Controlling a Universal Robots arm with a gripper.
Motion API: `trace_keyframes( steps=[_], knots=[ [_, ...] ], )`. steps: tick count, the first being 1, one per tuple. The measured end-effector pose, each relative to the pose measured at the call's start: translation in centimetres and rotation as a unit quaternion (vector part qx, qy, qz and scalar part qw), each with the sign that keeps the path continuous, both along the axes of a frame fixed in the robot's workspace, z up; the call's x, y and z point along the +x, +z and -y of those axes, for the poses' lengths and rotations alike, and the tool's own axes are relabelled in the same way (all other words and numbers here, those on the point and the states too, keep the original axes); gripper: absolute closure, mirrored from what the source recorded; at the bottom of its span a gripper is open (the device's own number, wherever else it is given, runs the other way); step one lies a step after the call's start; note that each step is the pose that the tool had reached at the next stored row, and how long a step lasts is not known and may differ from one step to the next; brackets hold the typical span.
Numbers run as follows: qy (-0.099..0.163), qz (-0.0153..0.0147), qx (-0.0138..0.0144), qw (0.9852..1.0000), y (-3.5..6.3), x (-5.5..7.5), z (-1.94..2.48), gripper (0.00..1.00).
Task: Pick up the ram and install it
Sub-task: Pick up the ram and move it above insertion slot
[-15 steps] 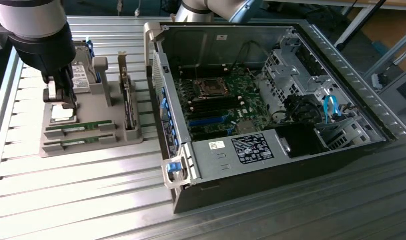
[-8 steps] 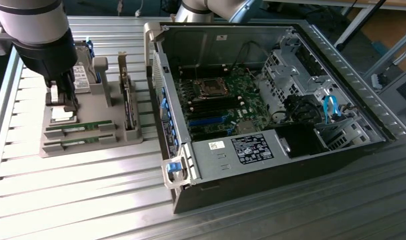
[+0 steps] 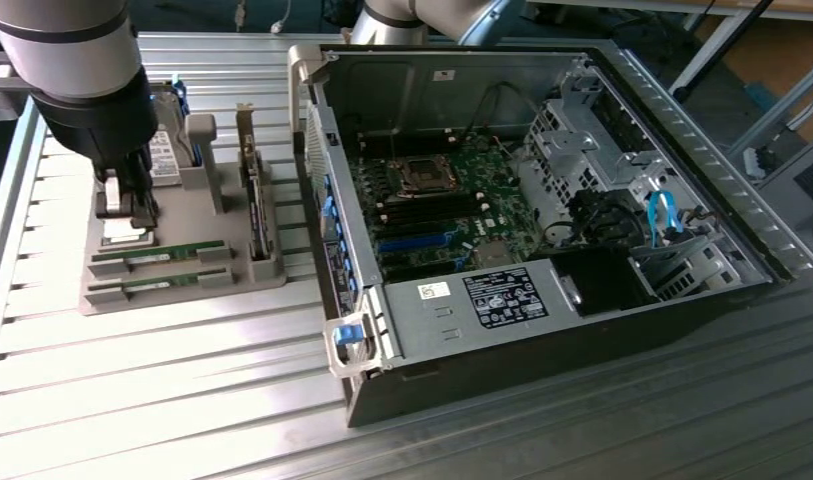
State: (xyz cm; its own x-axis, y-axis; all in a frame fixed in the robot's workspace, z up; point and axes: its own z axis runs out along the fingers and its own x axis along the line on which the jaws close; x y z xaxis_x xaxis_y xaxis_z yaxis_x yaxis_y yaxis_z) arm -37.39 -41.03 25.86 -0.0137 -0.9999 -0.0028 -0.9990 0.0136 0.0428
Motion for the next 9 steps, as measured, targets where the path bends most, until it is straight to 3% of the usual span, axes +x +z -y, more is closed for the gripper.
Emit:
trace_keyframes(
  steps=[4, 9],
  knots=[
    [0.000, 0.0001, 0.0000, 1.0000, -0.01, 0.00, 0.22, 0.76],
    [0.000, 0.0001, 0.0001, 1.0000, -0.01, 0.00, 1.00, 0.76]
  ],
)
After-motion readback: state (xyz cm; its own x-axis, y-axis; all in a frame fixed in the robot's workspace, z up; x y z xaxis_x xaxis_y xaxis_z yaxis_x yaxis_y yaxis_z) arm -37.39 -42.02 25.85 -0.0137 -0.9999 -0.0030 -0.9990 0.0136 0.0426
